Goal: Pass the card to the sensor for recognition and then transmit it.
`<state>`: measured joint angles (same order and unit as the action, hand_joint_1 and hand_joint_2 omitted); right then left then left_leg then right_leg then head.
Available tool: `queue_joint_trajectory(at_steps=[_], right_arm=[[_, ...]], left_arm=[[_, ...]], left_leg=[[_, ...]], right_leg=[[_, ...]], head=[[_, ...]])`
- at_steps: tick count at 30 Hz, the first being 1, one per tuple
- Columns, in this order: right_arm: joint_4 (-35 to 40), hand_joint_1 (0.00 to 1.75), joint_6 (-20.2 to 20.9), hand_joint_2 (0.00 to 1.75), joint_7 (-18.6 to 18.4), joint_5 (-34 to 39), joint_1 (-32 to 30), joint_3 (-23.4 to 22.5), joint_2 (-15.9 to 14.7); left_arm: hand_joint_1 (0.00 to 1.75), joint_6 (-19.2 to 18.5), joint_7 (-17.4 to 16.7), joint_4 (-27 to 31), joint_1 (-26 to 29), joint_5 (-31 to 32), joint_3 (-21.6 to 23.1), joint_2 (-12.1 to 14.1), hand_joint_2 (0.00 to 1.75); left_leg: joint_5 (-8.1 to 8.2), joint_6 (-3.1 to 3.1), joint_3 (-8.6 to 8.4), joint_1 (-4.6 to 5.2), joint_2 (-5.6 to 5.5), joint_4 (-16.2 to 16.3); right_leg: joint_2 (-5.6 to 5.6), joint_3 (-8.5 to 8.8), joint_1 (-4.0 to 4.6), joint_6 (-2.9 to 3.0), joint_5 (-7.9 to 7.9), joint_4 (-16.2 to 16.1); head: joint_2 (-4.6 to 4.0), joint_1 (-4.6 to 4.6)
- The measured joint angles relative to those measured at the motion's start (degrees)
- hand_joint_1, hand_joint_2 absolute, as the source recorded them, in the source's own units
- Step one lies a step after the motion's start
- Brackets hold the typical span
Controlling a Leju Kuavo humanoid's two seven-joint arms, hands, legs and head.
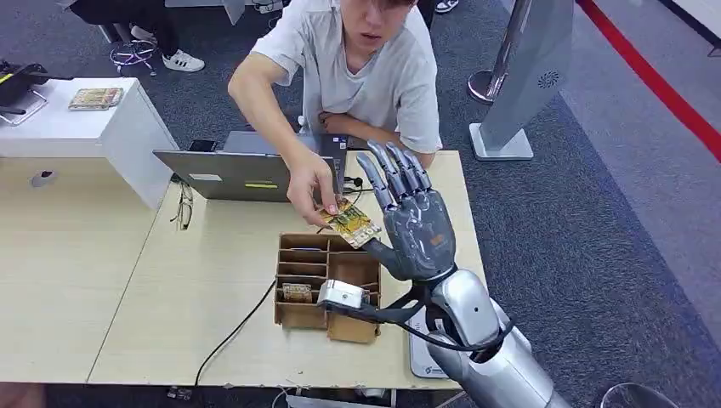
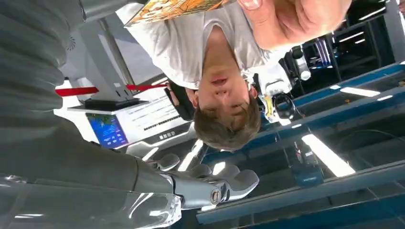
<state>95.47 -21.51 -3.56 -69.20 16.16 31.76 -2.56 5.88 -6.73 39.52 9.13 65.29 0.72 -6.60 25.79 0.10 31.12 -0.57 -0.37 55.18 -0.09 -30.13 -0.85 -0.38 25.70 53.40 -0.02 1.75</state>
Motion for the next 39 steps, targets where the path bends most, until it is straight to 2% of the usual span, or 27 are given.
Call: queue_joint_trajectory(at_steps=[1, 2, 3, 5, 31, 35, 39], right_arm=[[0.1, 0.44, 0.0, 1.75, 0.0, 0.0, -0.1, 0.0, 0.0], [0.2, 1.47, 0.0, 1.75, 0.0, 0.0, -0.1, 0.0, 0.0], [0.2, 1.61, 0.0, 1.75, 0.1, 0.0, -0.2, -0.1, 0.0], [0.5, 1.75, 0.0, 1.75, 0.2, 0.1, -0.3, -0.2, 0.0], [1.4, 1.75, -0.1, 1.75, 1.2, 0.5, -1.4, -1.5, 0.0], [2.4, 1.75, -0.2, 1.75, 3.1, 4.5, -2.3, -1.9, 0.0], [4.5, 1.75, 2.3, 1.75, 7.4, 15.1, -3.7, -2.5, 0.0]], left_arm=[[0.0, -0.1, 0.0, 0.0, 0.0, 0.0, 0.1, 0.0, 0.0], [0.0, -0.1, 0.0, 0.0, 0.0, 0.0, 0.2, 0.0, 0.0], [0.0, -0.1, 0.0, 0.0, 0.0, 0.0, 0.2, 0.0, 0.0], [0.0, -0.2, 0.0, 0.0, -0.1, 0.0, 0.2, 0.0, 0.0], [0.0, -0.5, -1.0, 0.0, -0.2, -1.2, 1.7, 0.4, 0.0], [0.0, -0.5, -1.2, 0.0, -0.2, -1.8, 1.8, 0.5, 0.0], [0.0, -0.5, -1.7, 0.0, -0.1, -2.7, 2.3, 0.6, 0.0]], left_leg=[[0.0, 0.0, 0.0, 0.0, 0.0, 0.0], [0.0, 0.0, 0.0, 0.0, 0.0, 0.0], [0.0, 0.0, 0.0, 0.0, 0.0, 0.0], [0.0, 0.0, 0.0, 0.0, 0.0, 0.0], [0.0, 0.0, 0.0, 0.0, 0.0, 0.0], [0.0, 0.0, 0.01, 0.0, 0.0, 0.0], [0.0, 0.0, 0.01, 0.0, -0.01, 0.0]], right_leg=[[0.0, 0.0, 0.0, 0.0, 0.0, 0.0], [0.0, 0.0, 0.0, 0.0, 0.0, 0.0], [0.0, -0.01, 0.0, 0.0, 0.0, 0.0], [0.0, -0.01, 0.0, 0.0, 0.0, 0.0], [0.0, -0.01, 0.0, 0.0, 0.0, 0.0], [0.0, -0.01, 0.0, 0.0, 0.0, 0.0], [0.0, -0.01, 0.0, 0.0, 0.0, 0.0]], head=[[0.0, 0.0], [0.0, -0.02], [0.0, 0.0], [0.0, 0.0], [0.0, 0.0], [0.0, 0.0], [0.0, 0.0]])
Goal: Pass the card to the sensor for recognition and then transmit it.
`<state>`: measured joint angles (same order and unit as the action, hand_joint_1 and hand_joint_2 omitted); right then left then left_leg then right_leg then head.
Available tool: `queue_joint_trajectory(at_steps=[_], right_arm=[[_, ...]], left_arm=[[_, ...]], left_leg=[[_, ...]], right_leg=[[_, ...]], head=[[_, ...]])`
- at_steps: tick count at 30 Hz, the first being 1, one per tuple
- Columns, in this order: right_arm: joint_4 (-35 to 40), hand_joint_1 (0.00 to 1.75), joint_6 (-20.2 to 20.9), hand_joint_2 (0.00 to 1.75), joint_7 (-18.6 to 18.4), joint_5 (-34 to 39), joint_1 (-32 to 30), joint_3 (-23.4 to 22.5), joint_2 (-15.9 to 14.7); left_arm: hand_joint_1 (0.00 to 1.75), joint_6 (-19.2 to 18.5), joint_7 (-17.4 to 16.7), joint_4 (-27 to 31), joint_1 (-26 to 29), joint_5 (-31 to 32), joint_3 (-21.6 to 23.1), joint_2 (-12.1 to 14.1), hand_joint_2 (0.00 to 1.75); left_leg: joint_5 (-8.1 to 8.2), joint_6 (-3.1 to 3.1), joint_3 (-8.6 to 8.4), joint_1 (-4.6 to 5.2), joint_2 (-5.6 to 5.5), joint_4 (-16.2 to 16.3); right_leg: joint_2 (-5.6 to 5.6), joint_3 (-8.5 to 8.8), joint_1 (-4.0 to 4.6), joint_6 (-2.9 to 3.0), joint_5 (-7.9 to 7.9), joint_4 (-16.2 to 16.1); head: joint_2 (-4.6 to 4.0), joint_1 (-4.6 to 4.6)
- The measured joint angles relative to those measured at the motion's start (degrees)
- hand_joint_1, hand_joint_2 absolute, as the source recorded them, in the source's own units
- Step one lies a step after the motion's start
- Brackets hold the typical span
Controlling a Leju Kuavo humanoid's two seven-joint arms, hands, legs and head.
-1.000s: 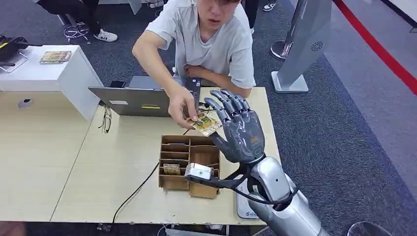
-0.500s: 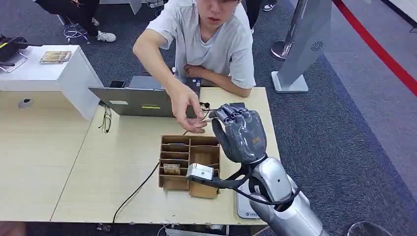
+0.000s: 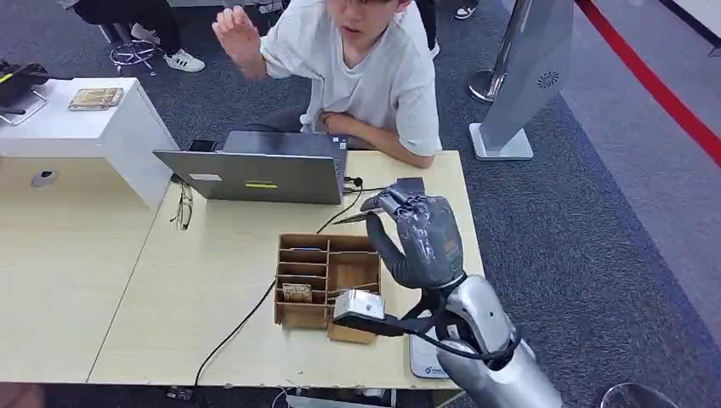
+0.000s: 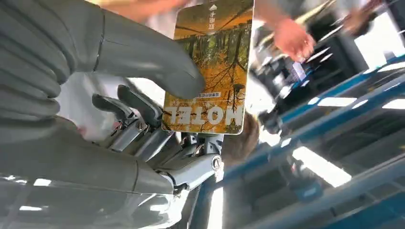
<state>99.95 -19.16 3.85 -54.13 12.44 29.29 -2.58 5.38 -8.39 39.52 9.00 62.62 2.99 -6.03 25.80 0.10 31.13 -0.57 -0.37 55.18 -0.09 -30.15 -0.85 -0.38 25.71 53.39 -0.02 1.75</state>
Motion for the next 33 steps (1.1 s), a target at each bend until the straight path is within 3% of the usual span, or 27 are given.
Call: queue_joint_trajectory(at_steps=[11, 15, 22, 33], right_arm=[[4.7, 1.75, 14.0, 1.75, 10.6, 32.7, -6.5, -4.5, -0.1], [4.8, 1.75, 19.7, 1.75, 12.7, 42.1, -9.3, -6.8, -0.1], [3.7, 1.75, 30.4, 1.75, 12.5, 57.4, -13.5, -10.2, -0.7], [-0.7, 1.75, 39.7, 1.75, 9.5, 69.5, -17.6, -12.3, -3.0]], left_arm=[[0.0, 0.5, 0.2, 0.0, 0.2, -1.8, 0.4, 0.5, 0.0], [0.0, 0.8, 0.8, -0.1, 0.0, -2.2, 0.4, 0.7, 0.0], [0.0, 2.1, 2.2, -2.1, -1.1, -3.7, 1.3, 1.3, 0.0], [0.0, 4.9, 3.6, -6.7, -3.1, -7.6, 4.5, 2.5, 0.0]], left_leg=[[0.0, 0.0, 0.01, 0.0, -0.01, 0.0], [0.0, 0.0, 0.02, 0.0, -0.01, 0.0], [0.01, 0.0, 0.02, 0.0, -0.01, 0.0], [0.01, 0.0, 0.03, 0.0, 0.0, 0.0]], right_leg=[[-0.02, -0.01, 0.0, 0.0, 0.0, 0.0], [-0.02, 0.0, 0.0, 0.0, 0.0, 0.0], [-0.02, -0.01, 0.0, 0.0, 0.01, 0.0], [-0.01, -0.02, 0.0, 0.0, 0.0, 0.0]], head=[[0.0, 0.0], [0.0, 0.0], [0.0, 0.0], [0.0, 0.0]])
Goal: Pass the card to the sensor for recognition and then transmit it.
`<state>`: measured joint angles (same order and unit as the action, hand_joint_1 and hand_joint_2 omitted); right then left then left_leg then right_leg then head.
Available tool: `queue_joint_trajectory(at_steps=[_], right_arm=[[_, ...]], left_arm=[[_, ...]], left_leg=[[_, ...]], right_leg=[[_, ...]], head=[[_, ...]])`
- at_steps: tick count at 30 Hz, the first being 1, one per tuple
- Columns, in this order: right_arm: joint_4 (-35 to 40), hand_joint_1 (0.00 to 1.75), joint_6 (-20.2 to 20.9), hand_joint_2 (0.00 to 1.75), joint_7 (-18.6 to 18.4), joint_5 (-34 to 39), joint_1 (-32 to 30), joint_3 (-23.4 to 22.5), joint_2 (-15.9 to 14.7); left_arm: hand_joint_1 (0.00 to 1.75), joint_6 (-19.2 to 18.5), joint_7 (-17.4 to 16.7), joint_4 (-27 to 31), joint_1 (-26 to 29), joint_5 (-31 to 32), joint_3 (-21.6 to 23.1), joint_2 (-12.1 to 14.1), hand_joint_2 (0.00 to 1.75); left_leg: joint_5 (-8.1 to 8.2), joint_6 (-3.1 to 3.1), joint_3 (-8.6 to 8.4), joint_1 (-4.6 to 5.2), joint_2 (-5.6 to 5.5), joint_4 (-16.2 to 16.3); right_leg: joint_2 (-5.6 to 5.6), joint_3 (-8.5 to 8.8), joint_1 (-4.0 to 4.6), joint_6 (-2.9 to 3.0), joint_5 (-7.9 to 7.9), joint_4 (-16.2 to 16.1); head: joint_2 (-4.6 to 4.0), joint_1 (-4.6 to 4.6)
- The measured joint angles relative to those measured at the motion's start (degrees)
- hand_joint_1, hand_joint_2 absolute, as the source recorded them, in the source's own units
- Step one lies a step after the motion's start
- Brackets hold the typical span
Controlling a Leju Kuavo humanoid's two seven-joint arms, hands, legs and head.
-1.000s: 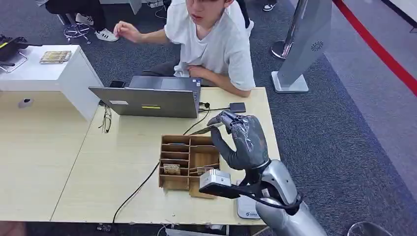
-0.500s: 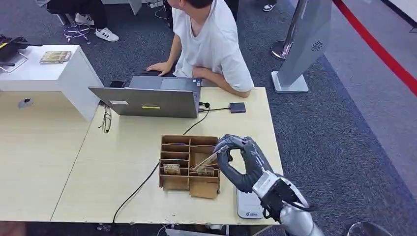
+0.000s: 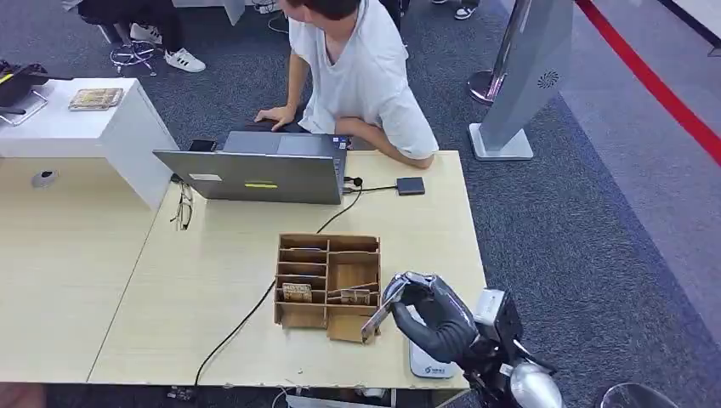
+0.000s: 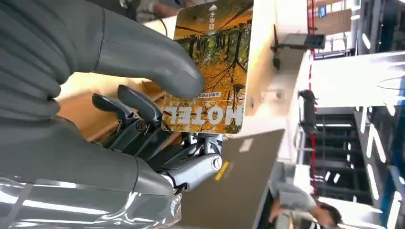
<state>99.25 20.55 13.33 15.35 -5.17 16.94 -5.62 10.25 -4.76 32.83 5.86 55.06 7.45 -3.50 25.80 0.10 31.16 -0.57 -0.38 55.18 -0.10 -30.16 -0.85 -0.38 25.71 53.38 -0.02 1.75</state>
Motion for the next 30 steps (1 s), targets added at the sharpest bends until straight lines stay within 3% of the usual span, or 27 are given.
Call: queue_joint_trajectory(at_steps=[8, 21, 30], right_arm=[[-2.1, 1.75, 3.5, 1.75, -0.5, 4.1, -0.7, 0.0, -0.8], [-3.8, 1.75, 3.8, 1.75, -0.7, 4.1, -1.0, 0.0, -1.3], [-4.4, 1.75, 5.0, 1.75, 0.0, 6.6, -2.1, 0.1, -1.9]], left_arm=[[0.0, 1.2, 0.6, -2.4, -1.1, -2.2, 2.3, 0.7, 0.0], [0.0, 1.8, 1.1, -3.8, -1.6, -3.5, 3.7, 1.2, 0.0], [0.0, 5.5, 0.6, -5.2, -1.7, -7.9, 6.5, 1.1, 0.0]], left_leg=[[0.0, 0.0, 0.01, 0.0, 0.01, 0.0], [0.0, 0.0, 0.01, 0.0, 0.01, 0.0], [0.0, 0.0, 0.02, 0.0, 0.01, 0.0]], right_leg=[[-0.01, -0.01, 0.0, 0.0, 0.0, 0.0], [0.0, -0.01, 0.0, 0.0, 0.0, 0.0], [0.0, -0.01, 0.0, 0.0, 0.0, 0.0]], head=[[0.0, 0.0], [0.0, -0.02], [0.0, 0.0]])
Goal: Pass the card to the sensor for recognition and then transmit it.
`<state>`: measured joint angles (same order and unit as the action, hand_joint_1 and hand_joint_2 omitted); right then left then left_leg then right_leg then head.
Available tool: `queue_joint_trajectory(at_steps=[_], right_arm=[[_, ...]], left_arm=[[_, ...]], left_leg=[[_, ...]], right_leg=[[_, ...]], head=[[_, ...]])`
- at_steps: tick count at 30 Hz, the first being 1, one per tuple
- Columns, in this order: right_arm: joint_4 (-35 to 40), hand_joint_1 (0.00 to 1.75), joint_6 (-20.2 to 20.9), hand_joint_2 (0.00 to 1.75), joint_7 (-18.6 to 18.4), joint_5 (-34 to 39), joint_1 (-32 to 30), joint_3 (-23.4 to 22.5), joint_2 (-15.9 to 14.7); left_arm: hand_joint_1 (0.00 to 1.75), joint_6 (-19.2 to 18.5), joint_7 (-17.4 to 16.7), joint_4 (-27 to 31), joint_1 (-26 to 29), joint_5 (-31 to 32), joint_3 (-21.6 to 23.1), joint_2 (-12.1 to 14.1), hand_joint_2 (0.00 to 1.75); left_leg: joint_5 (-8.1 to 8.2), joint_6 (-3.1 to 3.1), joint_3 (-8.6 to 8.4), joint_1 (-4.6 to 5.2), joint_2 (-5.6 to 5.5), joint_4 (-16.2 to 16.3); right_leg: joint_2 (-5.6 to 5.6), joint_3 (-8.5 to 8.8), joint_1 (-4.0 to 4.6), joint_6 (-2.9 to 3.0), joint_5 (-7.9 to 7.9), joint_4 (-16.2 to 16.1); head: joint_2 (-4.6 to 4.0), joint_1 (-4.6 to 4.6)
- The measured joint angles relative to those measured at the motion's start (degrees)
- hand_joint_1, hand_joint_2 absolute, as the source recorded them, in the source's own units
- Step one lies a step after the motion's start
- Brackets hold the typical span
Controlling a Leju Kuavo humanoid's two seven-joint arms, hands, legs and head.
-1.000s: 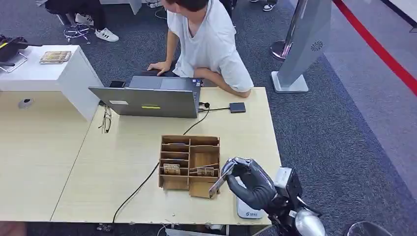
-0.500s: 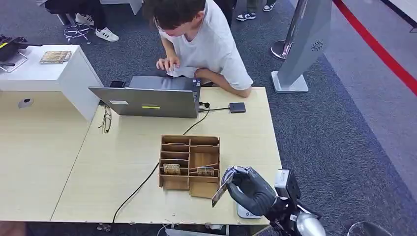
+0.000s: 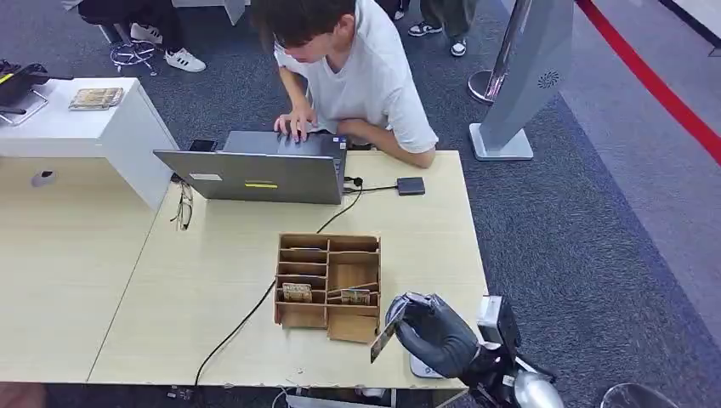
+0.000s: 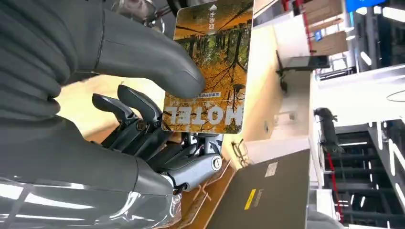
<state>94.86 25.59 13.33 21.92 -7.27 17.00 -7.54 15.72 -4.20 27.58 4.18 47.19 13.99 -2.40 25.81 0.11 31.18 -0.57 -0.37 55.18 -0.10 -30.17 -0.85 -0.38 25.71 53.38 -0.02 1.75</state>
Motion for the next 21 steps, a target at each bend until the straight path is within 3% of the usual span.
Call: queue_joint_trajectory(at_steps=[14, 21], right_arm=[[-0.5, 1.75, 0.4, 1.75, 2.2, 1.7, -3.1, -0.1, -1.3], [-1.9, 1.75, -0.1, 1.75, 2.4, 1.3, -4.5, -0.9, -2.4]], left_arm=[[0.0, 1.9, 0.0, -1.5, 0.1, -5.8, 4.9, 0.3, 0.0], [0.0, 1.0, 1.5, -1.6, 0.3, -7.3, 6.0, 1.8, 0.0]], left_leg=[[0.01, 0.01, 0.01, 0.0, 0.0, 0.0], [0.01, 0.01, 0.02, 0.0, 0.0, 0.0]], right_leg=[[-0.01, -0.01, 0.0, -0.02, 0.02, 0.0], [0.0, -0.02, 0.0, -0.02, 0.02, 0.0]], head=[[0.0, 0.0], [0.0, -0.02]])
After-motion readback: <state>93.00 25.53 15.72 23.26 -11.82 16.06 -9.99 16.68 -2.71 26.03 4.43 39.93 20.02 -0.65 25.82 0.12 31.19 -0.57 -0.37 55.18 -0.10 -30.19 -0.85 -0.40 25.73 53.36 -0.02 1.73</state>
